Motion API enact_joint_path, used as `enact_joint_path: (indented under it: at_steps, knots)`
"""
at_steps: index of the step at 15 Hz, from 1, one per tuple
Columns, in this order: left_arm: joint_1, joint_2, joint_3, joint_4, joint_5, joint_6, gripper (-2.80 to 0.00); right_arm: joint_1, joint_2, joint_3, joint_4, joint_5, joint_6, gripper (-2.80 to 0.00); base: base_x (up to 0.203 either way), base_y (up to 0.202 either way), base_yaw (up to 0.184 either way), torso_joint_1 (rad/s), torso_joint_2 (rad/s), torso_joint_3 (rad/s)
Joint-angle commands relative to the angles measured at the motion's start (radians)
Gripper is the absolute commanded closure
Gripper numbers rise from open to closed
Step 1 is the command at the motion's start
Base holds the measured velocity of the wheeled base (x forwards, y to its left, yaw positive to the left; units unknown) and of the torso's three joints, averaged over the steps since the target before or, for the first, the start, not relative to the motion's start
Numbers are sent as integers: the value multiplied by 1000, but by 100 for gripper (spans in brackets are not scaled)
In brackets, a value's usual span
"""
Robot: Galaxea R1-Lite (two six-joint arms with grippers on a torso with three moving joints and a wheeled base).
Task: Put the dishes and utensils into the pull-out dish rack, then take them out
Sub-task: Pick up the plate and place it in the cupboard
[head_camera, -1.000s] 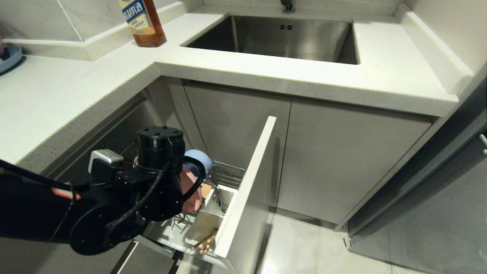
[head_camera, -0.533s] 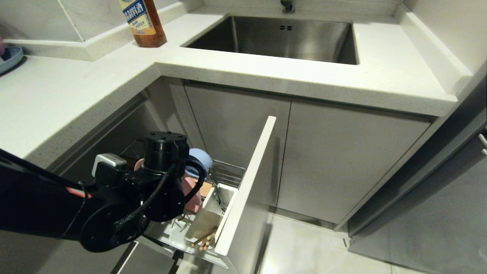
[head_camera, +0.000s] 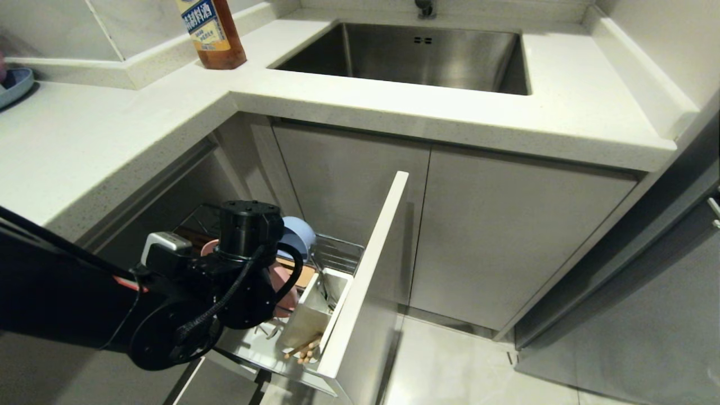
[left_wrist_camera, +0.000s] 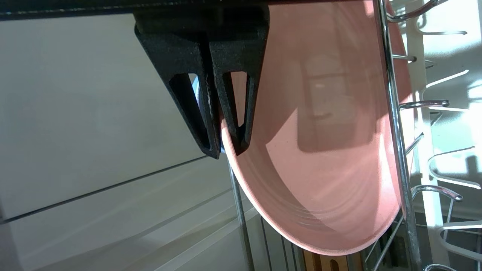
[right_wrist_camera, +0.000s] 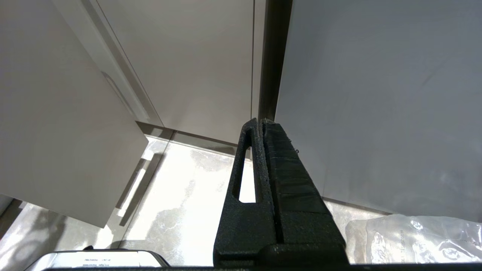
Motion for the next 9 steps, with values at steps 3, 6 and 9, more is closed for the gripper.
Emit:
enact_joint_path:
  at_steps: [3, 6, 9]
  knots:
    - [0, -6, 0, -3, 8, -5, -280, 0, 0, 2, 0, 0, 1, 0, 0, 0, 0, 0, 0, 0]
    - [0, -15, 0, -3, 9, -1, -280, 1, 0, 2, 0, 0, 1, 0, 0, 0, 0, 0, 0, 0]
    - [-1, -39, 0, 14, 10, 4, -280, 1, 0, 2, 0, 0, -1, 0, 0, 0, 0, 0, 0, 0]
